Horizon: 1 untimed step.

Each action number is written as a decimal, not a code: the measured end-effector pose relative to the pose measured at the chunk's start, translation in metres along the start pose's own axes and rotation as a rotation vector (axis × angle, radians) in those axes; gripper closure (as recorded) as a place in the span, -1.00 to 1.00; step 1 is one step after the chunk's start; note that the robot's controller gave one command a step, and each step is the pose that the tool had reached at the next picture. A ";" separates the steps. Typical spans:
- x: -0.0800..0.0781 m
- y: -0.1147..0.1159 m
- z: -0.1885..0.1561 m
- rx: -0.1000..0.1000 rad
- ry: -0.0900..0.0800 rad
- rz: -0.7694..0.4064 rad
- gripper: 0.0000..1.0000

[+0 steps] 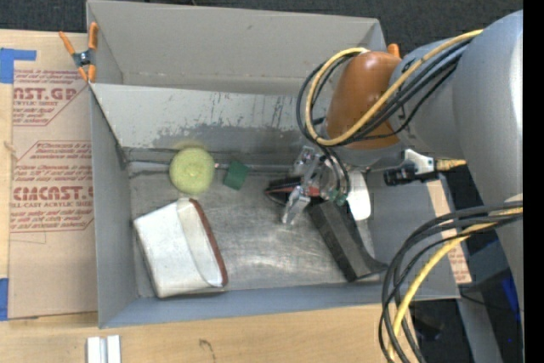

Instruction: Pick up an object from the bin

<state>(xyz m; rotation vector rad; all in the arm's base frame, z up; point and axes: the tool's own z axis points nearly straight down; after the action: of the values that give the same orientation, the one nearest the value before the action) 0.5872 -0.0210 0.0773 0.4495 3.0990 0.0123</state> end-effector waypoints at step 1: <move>0.000 0.000 0.000 0.000 0.000 0.000 1.00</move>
Offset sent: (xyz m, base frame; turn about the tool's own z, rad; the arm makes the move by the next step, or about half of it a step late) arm -0.0040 0.0034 0.0418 -0.0063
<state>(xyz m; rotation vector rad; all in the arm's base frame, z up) 0.5872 -0.0210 0.0773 0.4496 3.0986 0.0119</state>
